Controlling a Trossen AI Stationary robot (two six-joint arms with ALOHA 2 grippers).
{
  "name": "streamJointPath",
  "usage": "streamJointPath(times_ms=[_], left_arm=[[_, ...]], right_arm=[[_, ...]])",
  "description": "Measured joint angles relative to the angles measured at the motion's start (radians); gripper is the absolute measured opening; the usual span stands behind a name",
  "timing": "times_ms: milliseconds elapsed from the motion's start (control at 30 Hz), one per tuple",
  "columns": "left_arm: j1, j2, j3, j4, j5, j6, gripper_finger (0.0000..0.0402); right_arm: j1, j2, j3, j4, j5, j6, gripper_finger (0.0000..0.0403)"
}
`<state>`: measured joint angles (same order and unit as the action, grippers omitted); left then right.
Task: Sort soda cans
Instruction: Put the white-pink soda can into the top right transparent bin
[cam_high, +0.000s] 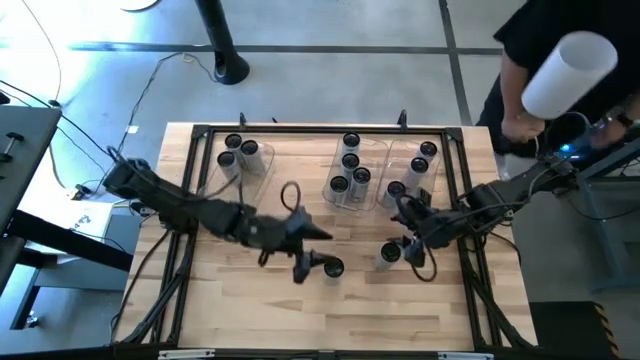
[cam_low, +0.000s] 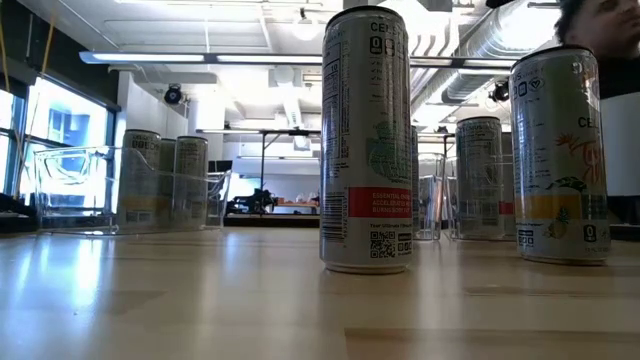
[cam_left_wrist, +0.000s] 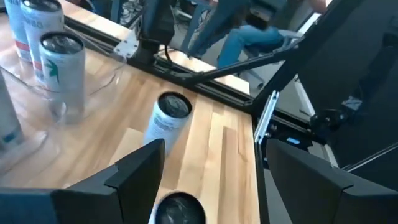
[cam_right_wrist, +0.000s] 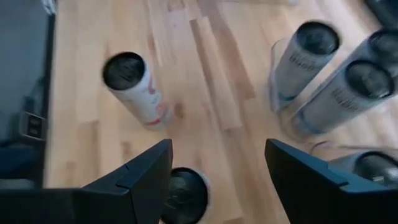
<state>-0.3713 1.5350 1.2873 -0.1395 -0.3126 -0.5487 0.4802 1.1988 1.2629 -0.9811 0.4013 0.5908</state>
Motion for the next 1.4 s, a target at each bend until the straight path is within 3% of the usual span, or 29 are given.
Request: streamJointPath(times_ms=[333, 533, 867, 1400], left_arm=[[-0.097, 0.024, 0.002, -0.155, -0.273, 0.127, 0.0275], [-0.064, 0.055, 0.003, -0.148, -0.173, 0.127, 0.0275], [-0.07, 0.195, 0.004, -0.082, -0.145, 0.193, 0.0275], [-0.059, 0.206, 0.003, -0.067, -0.063, 0.24, 0.0275]], right_arm=[[0.014, 0.0, 0.0, -0.053, 0.043, -0.067, 0.0251], [0.014, 0.0, -0.001, -0.09, 0.037, -0.006, 0.0251], [0.014, 0.0, -0.001, -0.095, 0.044, 0.039, 0.0251], [-0.005, 0.0, -0.002, -0.092, 0.069, 0.064, 0.0251]])
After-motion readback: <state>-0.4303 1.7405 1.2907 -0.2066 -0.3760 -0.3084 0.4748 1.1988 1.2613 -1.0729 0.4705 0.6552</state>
